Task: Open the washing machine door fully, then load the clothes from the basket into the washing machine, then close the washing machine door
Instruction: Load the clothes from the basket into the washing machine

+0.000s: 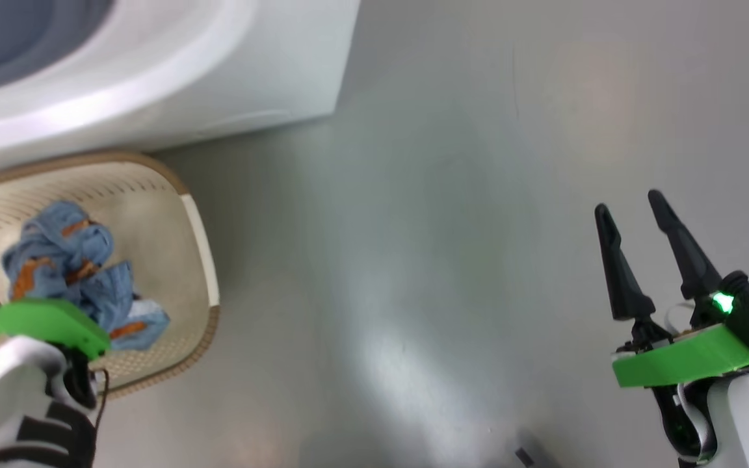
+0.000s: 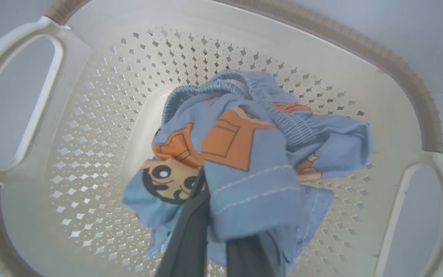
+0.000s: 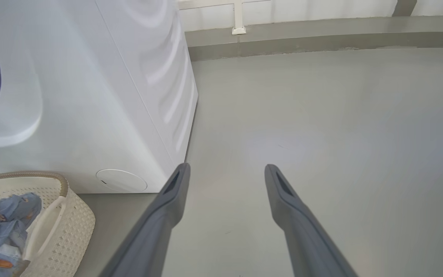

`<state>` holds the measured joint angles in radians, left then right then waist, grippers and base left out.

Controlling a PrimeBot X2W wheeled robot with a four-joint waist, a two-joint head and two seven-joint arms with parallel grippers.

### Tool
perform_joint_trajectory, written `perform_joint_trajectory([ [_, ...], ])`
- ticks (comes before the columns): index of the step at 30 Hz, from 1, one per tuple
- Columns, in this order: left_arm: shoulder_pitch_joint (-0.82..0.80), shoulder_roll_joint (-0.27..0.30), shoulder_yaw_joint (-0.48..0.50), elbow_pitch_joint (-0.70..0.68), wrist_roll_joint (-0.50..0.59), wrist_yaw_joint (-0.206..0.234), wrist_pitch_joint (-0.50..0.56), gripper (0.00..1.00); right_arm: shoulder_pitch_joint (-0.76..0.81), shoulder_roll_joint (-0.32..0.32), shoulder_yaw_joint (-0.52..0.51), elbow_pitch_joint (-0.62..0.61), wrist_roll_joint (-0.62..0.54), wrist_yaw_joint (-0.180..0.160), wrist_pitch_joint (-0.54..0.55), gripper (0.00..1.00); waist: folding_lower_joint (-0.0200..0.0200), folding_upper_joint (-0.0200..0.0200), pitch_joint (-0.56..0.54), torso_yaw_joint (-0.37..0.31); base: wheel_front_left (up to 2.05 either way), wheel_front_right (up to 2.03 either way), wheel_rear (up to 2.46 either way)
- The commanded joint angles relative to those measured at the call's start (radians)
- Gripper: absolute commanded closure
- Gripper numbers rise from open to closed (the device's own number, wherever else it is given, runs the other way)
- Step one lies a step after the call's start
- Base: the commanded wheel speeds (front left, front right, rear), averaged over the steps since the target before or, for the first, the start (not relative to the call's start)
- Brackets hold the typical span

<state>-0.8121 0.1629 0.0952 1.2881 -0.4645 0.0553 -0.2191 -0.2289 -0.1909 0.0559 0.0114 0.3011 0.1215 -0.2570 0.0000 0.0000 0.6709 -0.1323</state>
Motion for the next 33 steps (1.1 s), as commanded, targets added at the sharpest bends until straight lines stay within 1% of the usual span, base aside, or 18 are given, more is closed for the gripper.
perform_joint_trajectory([
  [1,0.071,0.027,0.02,-0.017,-0.008,-0.018,-0.026,1.0,0.05,-0.017,0.025,-0.009,-0.006,0.009,-0.005,0.0,0.0,0.0,-0.13,0.051,0.0,0.0,0.0],
  [5,0.132,0.011,0.03,-0.064,-0.014,-0.046,-0.041,1.0,0.082,-0.022,0.022,0.006,-0.008,0.009,-0.005,0.0,0.0,0.0,-0.219,0.078,0.0,0.0,0.0],
  [7,0.15,0.008,0.036,-0.091,-0.015,-0.051,-0.041,1.0,0.091,-0.023,0.024,0.009,-0.01,0.009,-0.005,0.0,0.0,0.0,-0.24,0.085,0.0,0.0,0.0],
  [11,0.254,-0.015,0.073,-0.26,-0.005,-0.064,-0.042,1.0,0.123,-0.023,0.027,0.018,-0.017,0.009,-0.005,0.0,0.0,0.0,-0.32,0.105,0.0,0.0,0.0],
  [19,0.495,-0.08,0.118,-0.575,0.075,-0.078,-0.043,1.0,0.193,-0.014,0.028,0.048,-0.03,0.009,-0.005,0.0,0.0,0.0,-0.457,0.147,0.0,0.0,0.0],
  [23,0.581,-0.102,0.124,-0.688,0.1,-0.089,-0.043,1.0,0.225,-0.005,0.022,0.058,-0.033,0.009,-0.005,0.0,0.0,0.0,-0.511,0.17,0.0,0.0,0.0],
  [27,0.64,-0.11,0.115,-0.783,0.12,-0.092,-0.043,1.0,0.253,0.007,0.027,0.065,-0.032,0.009,-0.005,0.0,0.0,0.0,-0.566,0.19,0.0,0.0,0.0],
  [33,0.736,-0.112,0.086,-0.895,0.139,-0.082,-0.043,1.0,0.286,0.022,0.039,0.076,-0.036,0.009,-0.005,0.0,0.0,0.0,-0.651,0.19,0.0,0.0,0.0],
])
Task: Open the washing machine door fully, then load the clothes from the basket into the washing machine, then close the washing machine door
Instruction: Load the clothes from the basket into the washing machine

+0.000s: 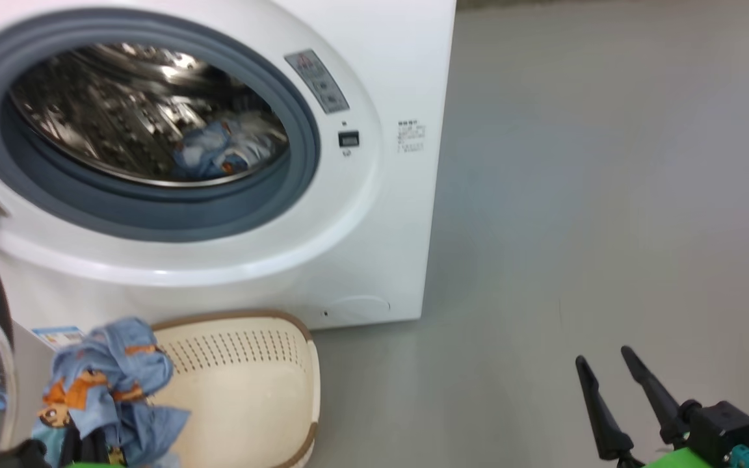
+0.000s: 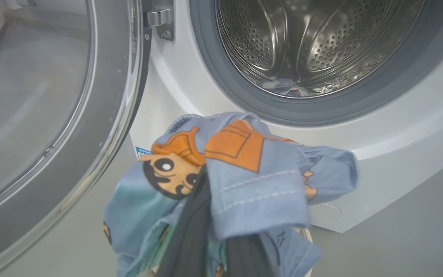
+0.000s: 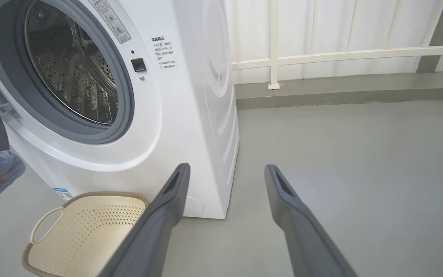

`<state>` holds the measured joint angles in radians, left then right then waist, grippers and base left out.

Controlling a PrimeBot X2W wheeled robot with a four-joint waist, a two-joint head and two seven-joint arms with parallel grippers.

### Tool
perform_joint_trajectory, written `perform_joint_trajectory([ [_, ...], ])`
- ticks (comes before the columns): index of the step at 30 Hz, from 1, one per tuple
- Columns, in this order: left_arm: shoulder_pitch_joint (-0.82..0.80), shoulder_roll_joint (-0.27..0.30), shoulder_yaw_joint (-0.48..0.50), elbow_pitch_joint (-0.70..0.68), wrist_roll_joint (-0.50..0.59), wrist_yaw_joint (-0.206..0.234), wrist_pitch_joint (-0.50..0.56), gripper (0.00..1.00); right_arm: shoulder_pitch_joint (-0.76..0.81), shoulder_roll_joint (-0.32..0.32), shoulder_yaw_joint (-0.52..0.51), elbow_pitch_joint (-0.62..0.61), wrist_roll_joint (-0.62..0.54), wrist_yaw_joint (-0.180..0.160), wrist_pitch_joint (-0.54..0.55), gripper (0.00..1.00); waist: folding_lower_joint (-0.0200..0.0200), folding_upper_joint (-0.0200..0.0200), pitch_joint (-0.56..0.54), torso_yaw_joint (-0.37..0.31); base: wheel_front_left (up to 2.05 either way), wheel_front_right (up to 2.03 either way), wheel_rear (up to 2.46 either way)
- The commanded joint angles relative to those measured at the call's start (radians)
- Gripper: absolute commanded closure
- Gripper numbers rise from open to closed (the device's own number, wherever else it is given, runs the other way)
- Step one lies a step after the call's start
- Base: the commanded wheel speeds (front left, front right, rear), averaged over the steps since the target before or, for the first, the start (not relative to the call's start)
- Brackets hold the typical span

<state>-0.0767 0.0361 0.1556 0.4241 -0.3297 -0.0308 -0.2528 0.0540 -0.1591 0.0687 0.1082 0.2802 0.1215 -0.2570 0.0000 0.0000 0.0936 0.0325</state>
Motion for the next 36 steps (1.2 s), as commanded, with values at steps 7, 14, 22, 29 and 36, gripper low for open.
perform_joint_trajectory([
  [7,0.088,0.014,-0.001,-0.171,0.011,0.01,-0.009,1.0,0.016,-0.008,0.045,-0.017,-0.02,0.009,-0.005,0.0,0.0,0.0,-0.114,0.012,0.0,0.0,0.0],
  [14,0.148,0.014,-0.012,-0.258,0.016,0.007,-0.009,1.0,0.027,-0.018,0.049,-0.024,-0.033,0.009,-0.005,0.0,0.0,0.0,-0.126,0.002,0.0,0.0,0.0],
  [22,0.169,0.014,-0.004,-0.28,0.007,0.004,-0.009,1.0,0.036,-0.02,0.05,-0.023,-0.035,0.009,-0.005,0.0,0.0,0.0,-0.141,-0.009,0.0,0.0,0.0],
  [29,0.179,0.014,-0.007,-0.3,0.002,-0.002,-0.009,1.0,0.04,-0.013,0.049,-0.024,-0.037,0.009,-0.005,0.0,0.0,0.0,-0.148,-0.019,0.0,0.0,0.0],
  [36,0.169,0.014,-0.024,-0.323,0.002,-0.003,-0.009,1.0,0.042,-0.005,0.048,-0.031,-0.039,0.009,-0.005,0.0,0.0,0.0,-0.13,-0.025,0.0,0.0,0.0],
])
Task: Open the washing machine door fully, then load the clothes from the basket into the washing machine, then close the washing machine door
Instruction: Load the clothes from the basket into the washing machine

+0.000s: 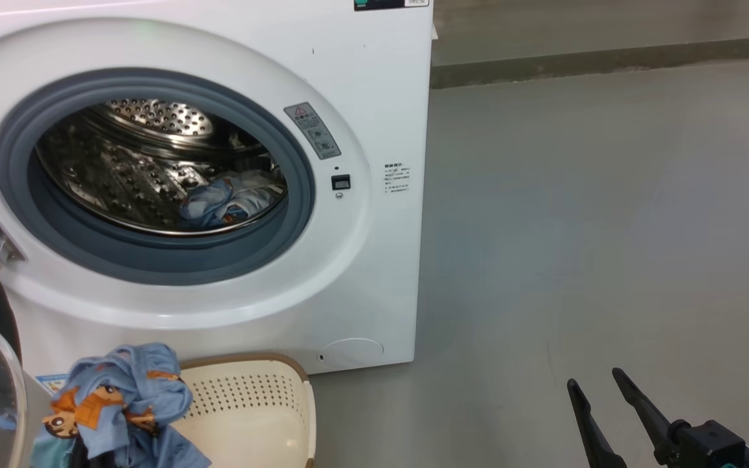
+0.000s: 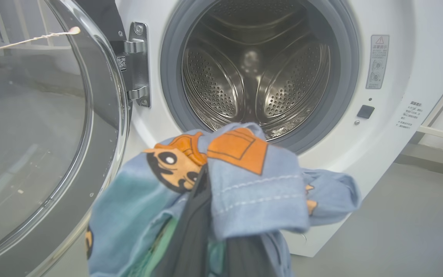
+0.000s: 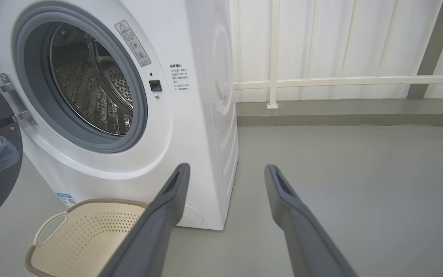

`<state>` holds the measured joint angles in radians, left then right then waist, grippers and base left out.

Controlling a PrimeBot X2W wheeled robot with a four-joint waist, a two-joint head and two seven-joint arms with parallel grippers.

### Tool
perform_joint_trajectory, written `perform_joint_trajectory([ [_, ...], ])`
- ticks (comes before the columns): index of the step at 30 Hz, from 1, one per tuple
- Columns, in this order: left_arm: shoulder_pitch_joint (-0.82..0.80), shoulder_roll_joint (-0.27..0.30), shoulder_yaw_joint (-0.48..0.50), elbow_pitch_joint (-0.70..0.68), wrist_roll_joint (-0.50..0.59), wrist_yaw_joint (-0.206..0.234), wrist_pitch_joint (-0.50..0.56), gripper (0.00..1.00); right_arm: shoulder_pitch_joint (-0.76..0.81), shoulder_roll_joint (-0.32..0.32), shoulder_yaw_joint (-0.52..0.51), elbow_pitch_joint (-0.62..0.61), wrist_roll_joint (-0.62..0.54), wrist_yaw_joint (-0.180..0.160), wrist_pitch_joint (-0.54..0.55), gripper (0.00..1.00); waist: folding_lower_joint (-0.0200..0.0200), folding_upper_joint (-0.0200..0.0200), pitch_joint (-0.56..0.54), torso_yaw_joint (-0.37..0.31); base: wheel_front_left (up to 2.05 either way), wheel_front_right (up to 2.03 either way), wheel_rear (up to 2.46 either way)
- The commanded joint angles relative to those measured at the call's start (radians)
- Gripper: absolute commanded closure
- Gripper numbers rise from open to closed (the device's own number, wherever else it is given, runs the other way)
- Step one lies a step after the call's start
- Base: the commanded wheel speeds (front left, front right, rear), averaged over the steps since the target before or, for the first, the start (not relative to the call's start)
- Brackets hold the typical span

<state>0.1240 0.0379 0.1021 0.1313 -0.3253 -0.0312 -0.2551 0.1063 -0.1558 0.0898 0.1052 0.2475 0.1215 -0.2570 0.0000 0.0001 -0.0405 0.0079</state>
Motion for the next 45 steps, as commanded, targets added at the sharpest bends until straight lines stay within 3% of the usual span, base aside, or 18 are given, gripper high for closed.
perform_joint_trajectory([
  [1,-0.039,0.012,0.024,-0.031,0.0,-0.005,-0.007,1.0,-0.011,-0.007,0.026,-0.029,-0.006,0.009,-0.005,0.0,0.0,-0.0001,0.009,0.0,0.0,0.0,0.0],
  [14,-0.271,0.013,-0.027,0.063,0.061,-0.022,-0.007,1.0,-0.062,0.003,0.05,-0.043,-0.007,0.009,-0.005,0.0,0.0,-0.0001,0.121,-0.041,0.0,0.0,0.0],
  [25,-0.562,0.052,0.049,0.221,0.097,-0.012,-0.007,1.0,-0.147,-0.002,0.099,-0.052,0.003,0.009,-0.005,0.0,0.0,-0.0001,0.279,-0.122,0.0,0.0,0.0],
  [34,-0.785,0.133,0.134,0.369,0.152,0.008,-0.007,1.0,-0.199,-0.003,0.168,-0.039,0.028,0.009,-0.005,0.0,0.0,-0.0001,0.397,-0.203,0.0,0.0,0.0],
  [45,-1.003,0.243,0.159,0.519,0.231,0.019,-0.007,1.0,-0.187,0.0,0.184,-0.033,0.049,0.009,-0.005,0.0,0.0,-0.0001,0.514,-0.283,0.0,0.0,0.0],
])
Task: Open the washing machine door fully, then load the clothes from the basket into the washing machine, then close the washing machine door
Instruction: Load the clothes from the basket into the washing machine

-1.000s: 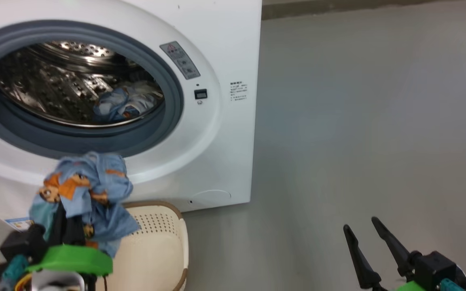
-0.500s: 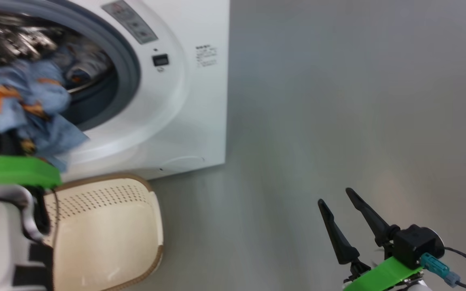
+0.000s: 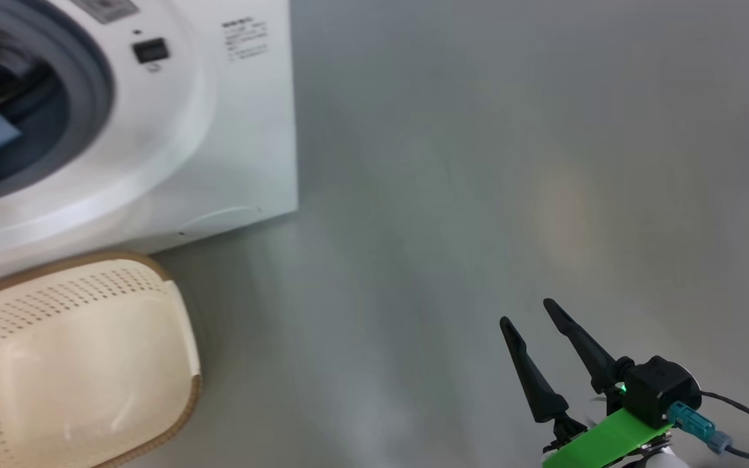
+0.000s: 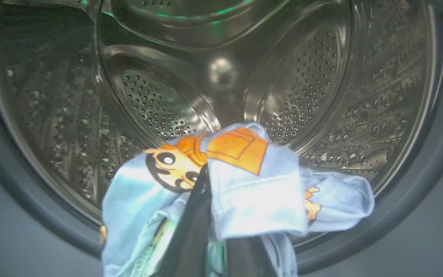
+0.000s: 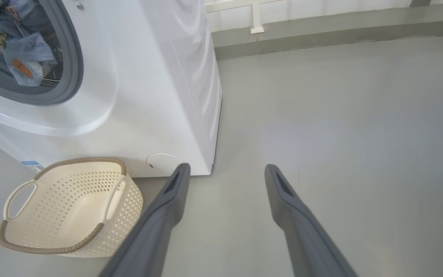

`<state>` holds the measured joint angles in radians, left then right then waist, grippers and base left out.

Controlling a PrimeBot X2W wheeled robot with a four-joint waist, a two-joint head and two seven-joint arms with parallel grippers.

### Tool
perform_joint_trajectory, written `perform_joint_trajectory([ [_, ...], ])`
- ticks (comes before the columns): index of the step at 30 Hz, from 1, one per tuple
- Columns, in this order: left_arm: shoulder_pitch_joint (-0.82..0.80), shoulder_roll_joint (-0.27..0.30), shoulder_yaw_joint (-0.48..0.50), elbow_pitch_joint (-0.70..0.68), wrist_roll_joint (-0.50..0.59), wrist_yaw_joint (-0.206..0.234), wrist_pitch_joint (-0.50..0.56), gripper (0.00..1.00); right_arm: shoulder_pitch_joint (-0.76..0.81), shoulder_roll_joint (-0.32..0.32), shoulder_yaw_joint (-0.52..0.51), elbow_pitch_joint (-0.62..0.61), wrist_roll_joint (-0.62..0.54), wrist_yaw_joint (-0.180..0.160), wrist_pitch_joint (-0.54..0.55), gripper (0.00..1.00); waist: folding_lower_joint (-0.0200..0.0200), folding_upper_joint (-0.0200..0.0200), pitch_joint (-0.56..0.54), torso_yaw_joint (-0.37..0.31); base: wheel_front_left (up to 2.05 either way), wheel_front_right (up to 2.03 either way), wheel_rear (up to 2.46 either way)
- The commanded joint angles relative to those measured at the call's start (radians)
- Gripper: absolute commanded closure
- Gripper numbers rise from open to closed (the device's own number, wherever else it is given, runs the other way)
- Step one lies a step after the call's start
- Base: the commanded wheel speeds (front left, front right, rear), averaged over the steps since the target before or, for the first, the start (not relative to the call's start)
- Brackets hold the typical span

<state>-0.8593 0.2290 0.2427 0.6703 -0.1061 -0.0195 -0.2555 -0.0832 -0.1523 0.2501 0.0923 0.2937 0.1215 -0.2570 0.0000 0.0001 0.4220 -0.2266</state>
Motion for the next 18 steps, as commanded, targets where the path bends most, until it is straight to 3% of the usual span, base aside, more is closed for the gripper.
perform_joint_trajectory([
  [1,-0.038,0.062,0.018,-0.006,0.02,0.011,-0.006,1.0,0.006,-0.004,0.022,-0.021,0.003,0.009,-0.005,0.0,0.0,-0.0001,0.059,-0.054,0.0,0.0,0.0],
  [12,-0.215,0.153,0.015,0.13,0.06,0.045,-0.006,1.0,0.049,-0.033,-0.003,-0.056,0.006,0.009,-0.005,0.0,0.0,-0.0001,0.149,-0.089,0.0,0.0,0.0],
  [18,-0.282,0.18,0.017,0.12,0.054,0.032,-0.006,1.0,0.071,-0.044,-0.023,-0.082,0.008,0.009,-0.005,0.0,0.0,-0.0001,0.181,-0.093,0.0,0.0,0.0],
])
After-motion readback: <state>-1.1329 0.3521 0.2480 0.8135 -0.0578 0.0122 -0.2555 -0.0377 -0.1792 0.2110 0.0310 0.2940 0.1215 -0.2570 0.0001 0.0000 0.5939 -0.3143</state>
